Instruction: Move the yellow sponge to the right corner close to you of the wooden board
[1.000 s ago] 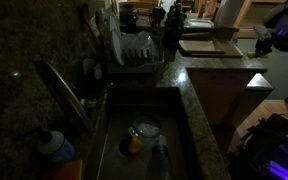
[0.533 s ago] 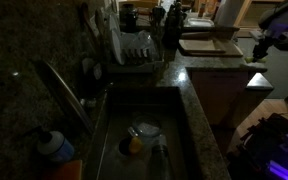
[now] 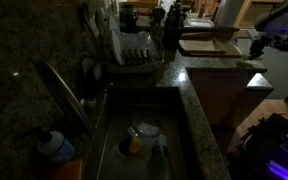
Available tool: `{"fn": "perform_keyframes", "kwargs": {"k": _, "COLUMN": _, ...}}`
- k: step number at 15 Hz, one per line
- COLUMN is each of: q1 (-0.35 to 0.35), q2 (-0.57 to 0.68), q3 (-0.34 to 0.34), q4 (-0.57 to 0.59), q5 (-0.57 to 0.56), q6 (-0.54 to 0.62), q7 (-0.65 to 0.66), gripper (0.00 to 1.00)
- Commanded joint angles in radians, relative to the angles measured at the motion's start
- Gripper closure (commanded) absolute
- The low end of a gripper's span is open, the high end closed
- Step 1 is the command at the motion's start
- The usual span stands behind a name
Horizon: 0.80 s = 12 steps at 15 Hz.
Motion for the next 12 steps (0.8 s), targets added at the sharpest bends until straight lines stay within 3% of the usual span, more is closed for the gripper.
{"fn": "perform_keyframes", "kwargs": {"k": 1, "q1": -0.019, "q2": 0.023, "q3": 0.005, "q4": 0.030, "q5": 0.010, "q6": -0.034, "q7": 0.021, "gripper": 0.32}}
{"fn": "perform_keyframes", "kwargs": {"k": 5, "q1": -0.025, "q2": 0.020, "q3": 0.002, "q4": 0.039, "q5": 0.013, "q6": -0.078, "q7": 0.063, "gripper": 0.04}}
{"fn": "perform_keyframes", "kwargs": {"k": 6, "q1": -0.026, "q2": 0.017, "q3": 0.003, "q4": 0.041, "q5": 0.014, "q6": -0.087, "q7": 0.068, "gripper": 0.01}}
{"fn": "perform_keyframes", "kwargs": {"k": 9, "q1": -0.015, "q2": -0.053, "q3": 0.006, "q4": 0.016, "q5": 0.011, "q6": -0.103, "q7": 0.065, "gripper": 0.00}}
{"fn": "perform_keyframes", "kwargs": {"k": 12, "q1": 0.061, "q2": -0.198, "q3": -0.045, "q4": -0.086, "q5": -0.079, "q6": 0.054, "q7": 0.061, "gripper": 0.00}}
